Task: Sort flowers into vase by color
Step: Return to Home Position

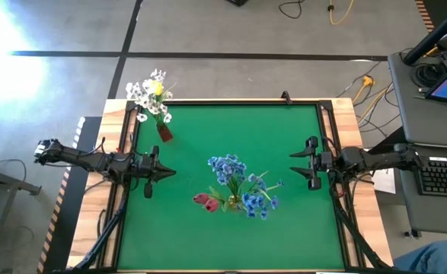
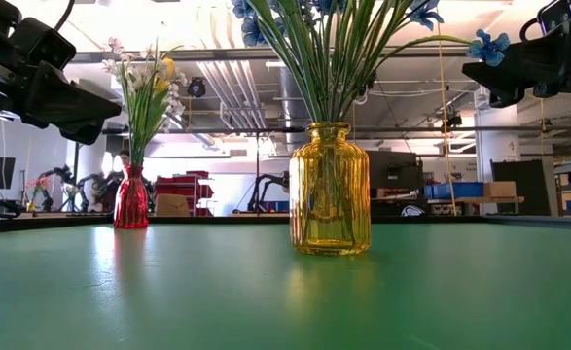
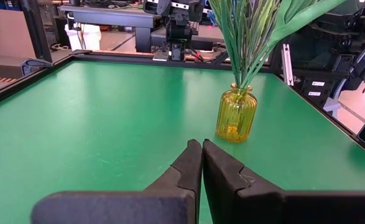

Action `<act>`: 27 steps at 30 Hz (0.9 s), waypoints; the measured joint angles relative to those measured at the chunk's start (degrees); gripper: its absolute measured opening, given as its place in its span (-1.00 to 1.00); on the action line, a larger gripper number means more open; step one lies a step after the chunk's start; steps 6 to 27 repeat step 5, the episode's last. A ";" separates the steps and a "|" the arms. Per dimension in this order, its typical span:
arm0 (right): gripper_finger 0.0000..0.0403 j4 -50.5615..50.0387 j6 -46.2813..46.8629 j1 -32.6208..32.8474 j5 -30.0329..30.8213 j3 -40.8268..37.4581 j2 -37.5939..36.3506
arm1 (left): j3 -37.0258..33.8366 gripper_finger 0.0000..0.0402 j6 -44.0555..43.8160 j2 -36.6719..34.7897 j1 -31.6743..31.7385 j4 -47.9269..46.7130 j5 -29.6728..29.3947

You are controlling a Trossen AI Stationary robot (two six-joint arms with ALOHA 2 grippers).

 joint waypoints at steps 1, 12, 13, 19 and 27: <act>0.00 0.00 0.00 0.00 0.00 0.00 0.00 | 0.00 -1.00 0.01 0.00 0.01 0.01 0.00; 0.00 0.00 0.00 -0.01 0.00 0.00 0.00 | 0.00 -1.00 0.00 0.00 0.01 0.01 0.01; 0.00 0.00 0.00 -0.01 0.00 0.00 0.00 | 0.00 -1.00 0.00 0.00 0.01 0.01 0.01; 0.00 0.00 0.00 -0.01 0.00 0.00 0.00 | 0.00 -1.00 0.00 0.00 0.01 0.01 0.01; 0.00 0.00 0.00 -0.01 0.00 0.00 0.00 | 0.00 -1.00 0.00 0.00 0.01 0.01 0.01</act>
